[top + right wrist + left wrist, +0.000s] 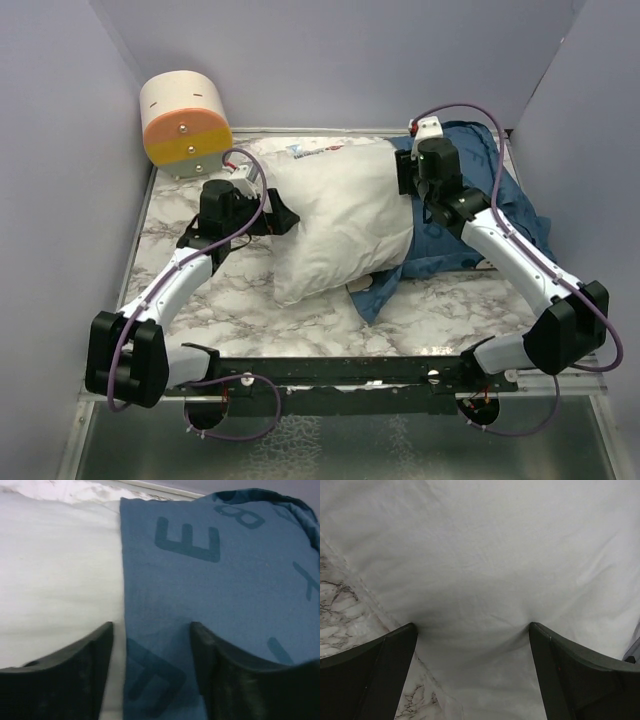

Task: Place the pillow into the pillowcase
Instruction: Stuff the pillow into the pillowcase.

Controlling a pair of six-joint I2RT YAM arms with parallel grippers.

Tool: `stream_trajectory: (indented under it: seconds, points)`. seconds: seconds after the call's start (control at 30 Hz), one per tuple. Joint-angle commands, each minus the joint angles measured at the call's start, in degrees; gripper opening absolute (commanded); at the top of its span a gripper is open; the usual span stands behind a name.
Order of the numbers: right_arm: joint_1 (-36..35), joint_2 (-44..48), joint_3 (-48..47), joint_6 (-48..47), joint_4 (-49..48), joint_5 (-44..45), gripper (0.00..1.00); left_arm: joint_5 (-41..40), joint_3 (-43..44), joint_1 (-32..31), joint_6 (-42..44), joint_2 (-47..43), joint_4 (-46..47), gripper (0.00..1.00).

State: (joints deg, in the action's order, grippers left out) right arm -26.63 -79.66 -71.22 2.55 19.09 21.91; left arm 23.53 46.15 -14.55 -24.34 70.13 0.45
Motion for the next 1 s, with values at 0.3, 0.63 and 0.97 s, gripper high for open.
stream_trajectory:
  seconds: [0.3, 0.63, 0.97]
  points:
    - [-0.1, -4.3, -5.2, -2.7, 3.8, -5.8, 0.01, 16.5, -0.5, -3.4, -7.0, 8.5, 12.2, 0.49]
    - [-15.3, -22.2, -34.7, 5.9, -0.9, -46.1, 0.01, 14.5, 6.3, -7.0, -6.6, 6.7, 16.8, 0.01]
    - [-19.2, -14.6, -15.9, 5.4, -6.3, -31.2, 0.01, -0.1, -2.2, -4.2, -4.0, 2.0, 13.1, 0.00]
